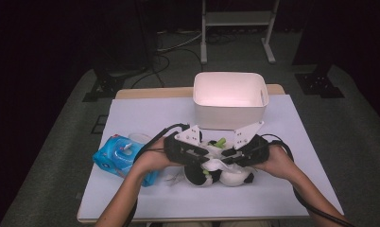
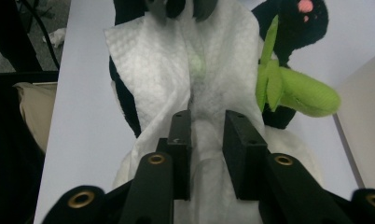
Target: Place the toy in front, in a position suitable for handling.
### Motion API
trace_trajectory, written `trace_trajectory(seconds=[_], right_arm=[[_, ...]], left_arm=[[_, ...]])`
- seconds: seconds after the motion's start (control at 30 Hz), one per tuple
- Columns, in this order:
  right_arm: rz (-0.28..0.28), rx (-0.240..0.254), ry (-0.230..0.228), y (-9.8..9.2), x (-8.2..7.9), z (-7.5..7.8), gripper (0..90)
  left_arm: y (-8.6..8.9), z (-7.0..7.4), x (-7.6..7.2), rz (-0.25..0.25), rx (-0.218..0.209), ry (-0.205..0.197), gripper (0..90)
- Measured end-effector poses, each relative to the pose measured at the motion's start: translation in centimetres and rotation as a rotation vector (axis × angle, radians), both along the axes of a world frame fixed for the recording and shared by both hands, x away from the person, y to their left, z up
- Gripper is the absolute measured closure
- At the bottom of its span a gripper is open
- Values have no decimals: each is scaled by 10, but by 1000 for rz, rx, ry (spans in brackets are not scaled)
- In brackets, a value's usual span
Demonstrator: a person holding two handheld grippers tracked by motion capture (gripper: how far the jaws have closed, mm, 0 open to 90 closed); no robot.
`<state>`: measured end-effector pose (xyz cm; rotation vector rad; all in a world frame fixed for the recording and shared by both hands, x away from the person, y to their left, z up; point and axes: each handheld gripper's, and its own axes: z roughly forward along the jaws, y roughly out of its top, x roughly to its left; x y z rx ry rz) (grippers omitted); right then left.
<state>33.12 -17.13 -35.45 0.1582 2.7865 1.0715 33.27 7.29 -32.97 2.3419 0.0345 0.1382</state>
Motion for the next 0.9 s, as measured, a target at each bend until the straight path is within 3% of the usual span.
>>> trace_trajectory(seconds=[0.07,0.27,0.47,0.73,0.9], right_arm=[[10,3,28,-2,0,0,856],[11,11,35,-10,-4,6,880],[-24,8,36,-31,-4,13,882],[-123,-7,53,-68,3,12,877],[-133,10,61,-65,4,13,813]], left_arm=[[1,1,0,11,1,-3,717],[3,-5,1,15,17,9,716],[4,-10,2,16,19,19,705],[1,-13,-1,9,17,26,699],[0,-15,-2,7,17,29,694]])
